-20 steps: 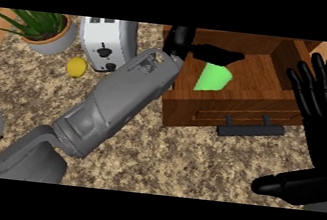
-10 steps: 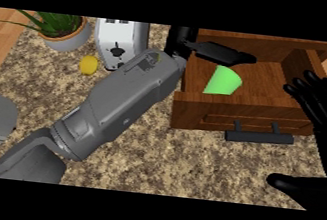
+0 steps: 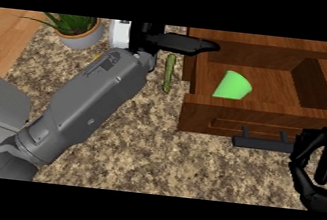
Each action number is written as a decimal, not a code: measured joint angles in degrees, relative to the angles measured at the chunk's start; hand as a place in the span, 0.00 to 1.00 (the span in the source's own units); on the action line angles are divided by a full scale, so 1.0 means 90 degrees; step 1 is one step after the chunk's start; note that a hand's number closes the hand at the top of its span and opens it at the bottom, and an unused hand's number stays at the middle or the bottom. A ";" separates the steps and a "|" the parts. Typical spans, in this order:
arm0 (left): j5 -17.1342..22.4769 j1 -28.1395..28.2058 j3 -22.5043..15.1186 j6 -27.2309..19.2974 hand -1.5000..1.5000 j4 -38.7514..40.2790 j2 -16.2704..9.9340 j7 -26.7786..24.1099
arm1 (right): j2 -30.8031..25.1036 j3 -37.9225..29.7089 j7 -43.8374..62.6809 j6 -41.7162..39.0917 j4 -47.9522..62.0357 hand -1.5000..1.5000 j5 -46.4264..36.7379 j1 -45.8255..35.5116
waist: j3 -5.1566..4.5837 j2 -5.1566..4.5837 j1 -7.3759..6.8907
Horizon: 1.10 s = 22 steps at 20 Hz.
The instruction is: Pick up the cup, place it into the drawer and close the drawer
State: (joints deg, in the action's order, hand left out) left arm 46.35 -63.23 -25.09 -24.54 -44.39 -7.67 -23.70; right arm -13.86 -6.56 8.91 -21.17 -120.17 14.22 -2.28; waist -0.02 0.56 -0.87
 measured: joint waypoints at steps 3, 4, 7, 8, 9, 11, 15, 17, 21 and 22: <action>0.0006 0.0597 0.0005 -0.0112 0.00 -0.0735 -0.0350 0.0218 | -0.0149 0.0068 0.0000 -0.0102 -0.0050 1.00 -0.0358 0.0069 | -0.0001 0.0011 -0.0066; 0.0008 0.0821 0.0008 -0.0138 0.00 -0.1027 -0.0489 0.0278 | -0.0156 0.0137 -0.0041 -0.0137 -0.0098 1.00 -0.0511 0.0175 | -0.0001 0.0014 -0.0078; 0.0034 0.1577 0.0048 -0.0085 0.00 -0.1869 -0.0971 0.0448 | -0.0194 0.0244 -0.0091 -0.0161 0.0051 1.00 -0.0880 0.0157 | 0.0000 0.0007 -0.0112; 0.0021 0.1808 0.0079 -0.0077 0.00 -0.2133 -0.1112 0.0498 | -0.0154 0.0325 -0.0086 -0.0137 -0.0009 1.00 -0.1014 0.0221 | 0.0001 0.0000 -0.0090; 0.0042 0.2014 0.0123 -0.0061 0.00 -0.2421 -0.1281 0.0585 | -0.0116 0.0402 -0.0145 -0.0119 0.0093 1.00 -0.1183 0.0242 | 0.0000 -0.0002 -0.0095; 0.0098 0.2481 0.0203 0.0012 0.00 -0.2931 -0.1546 0.0705 | -0.0093 0.0529 -0.0113 -0.0038 0.0291 1.00 -0.1517 0.0083 | 0.0002 -0.0013 -0.0102; 0.0195 0.3413 0.0429 0.0365 0.00 -0.3679 -0.2049 0.0746 | -0.0167 0.0789 -0.0320 0.0021 0.0553 1.00 -0.2277 -0.0057 | 0.0001 -0.0027 -0.0090; 0.0264 0.3782 0.0516 0.0566 0.00 -0.3897 -0.2212 0.0702 | -0.0362 0.0984 -0.0613 -0.0022 0.0690 1.00 -0.2830 -0.0072 | 0.0000 -0.0035 -0.0114; 0.0365 0.4416 0.0723 0.0848 0.00 -0.4344 -0.2516 0.0655 | -0.0646 0.1419 -0.1253 0.0134 0.1224 1.00 -0.3997 -0.0169 | 0.0002 -0.0046 -0.0130; 0.0356 0.4532 0.0744 0.0906 0.00 -0.4383 -0.2527 0.0624 | -0.0648 0.1555 -0.1392 0.0249 0.1445 1.00 -0.4303 -0.0254 | 0.0003 -0.0053 -0.0120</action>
State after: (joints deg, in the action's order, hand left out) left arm 49.56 -22.44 -18.40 -16.39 -83.84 -30.41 -18.08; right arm -19.69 7.43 -3.62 -18.93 -107.16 -24.50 -4.57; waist 0.01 0.08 -1.95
